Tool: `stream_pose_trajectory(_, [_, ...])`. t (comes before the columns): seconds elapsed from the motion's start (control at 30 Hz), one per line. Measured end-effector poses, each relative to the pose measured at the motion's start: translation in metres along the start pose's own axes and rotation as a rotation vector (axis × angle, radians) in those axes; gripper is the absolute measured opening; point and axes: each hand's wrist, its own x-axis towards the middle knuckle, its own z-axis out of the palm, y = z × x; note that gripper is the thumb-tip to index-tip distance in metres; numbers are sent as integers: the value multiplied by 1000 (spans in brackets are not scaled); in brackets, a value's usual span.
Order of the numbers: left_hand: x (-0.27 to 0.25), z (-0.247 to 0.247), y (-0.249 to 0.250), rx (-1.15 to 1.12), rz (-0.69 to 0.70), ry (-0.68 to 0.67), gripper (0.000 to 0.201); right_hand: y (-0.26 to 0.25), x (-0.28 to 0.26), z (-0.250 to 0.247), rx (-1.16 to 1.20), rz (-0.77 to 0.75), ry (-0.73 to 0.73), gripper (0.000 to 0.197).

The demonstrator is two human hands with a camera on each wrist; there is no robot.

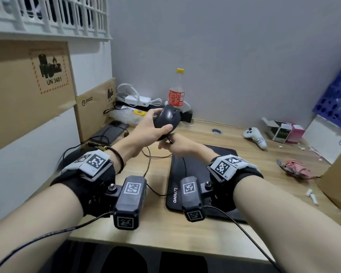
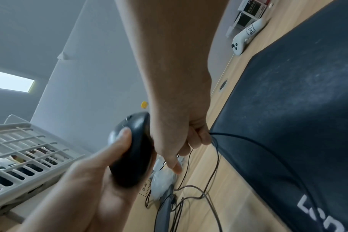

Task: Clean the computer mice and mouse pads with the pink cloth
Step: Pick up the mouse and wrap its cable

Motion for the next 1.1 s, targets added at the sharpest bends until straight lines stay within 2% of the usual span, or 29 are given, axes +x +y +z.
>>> stream_pose_trajectory(0.07, [3,-7,-9,162,42,59,63,4,-5,-7,-36,11,-31,27])
stream_pose_trajectory(0.13, [1,-19,-16,507,132,68,65,7,-10,-17,-32,25,15,33])
stream_pose_trajectory(0.17, [-2,-26,-19,656,156,22,64,6,-13,-22,8,51,74,36])
stream_pose_trajectory(0.23, [-10,-38,-19,787,97,-159,64,7,-16,-34,104,84,198,42])
stream_pose_trajectory(0.27, [-15,-43,-17,748,30,-271,61,6,-16,-39,107,90,248,44])
stream_pose_trajectory(0.33, [-24,-47,-5,512,-53,-493,48,3,-15,-45,69,91,323,49])
stream_pose_trajectory(0.37, [-28,-47,3,391,-59,-568,44,1,-13,-45,72,89,348,50])
stream_pose_trajectory(0.43, [-33,-47,18,175,-10,-631,43,-1,-10,-44,173,92,359,49])
stream_pose_trajectory(0.5, [-32,-45,25,-102,51,-600,45,-8,-4,-35,351,52,333,35])
stream_pose_trajectory(0.53, [-29,-44,26,-249,43,-532,45,-12,0,-29,414,28,339,26])
stream_pose_trajectory(0.57, [-25,-43,27,-366,27,-442,44,-17,5,-23,438,19,350,22])
stream_pose_trajectory(0.63, [-15,-39,24,-444,3,-218,44,-29,8,-14,423,87,326,29])
stream_pose_trajectory(0.7, [-6,-35,18,-309,0,-15,46,-38,10,-10,365,127,288,33])
stream_pose_trajectory(0.77, [-1,-33,12,-24,18,173,45,-41,7,-10,302,113,217,31])
stream_pose_trajectory(0.87, [2,-35,0,327,44,334,47,-42,4,-12,208,59,120,37])
stream_pose_trajectory(0.93, [2,-38,-5,531,45,301,48,-43,2,-17,106,34,122,48])
stream_pose_trajectory(1.03, [2,-43,-5,737,55,32,51,-39,1,-26,-35,19,152,61])
stream_pose_trajectory(1.1, [-1,-47,5,803,86,-156,52,-36,5,-27,-69,32,174,61])
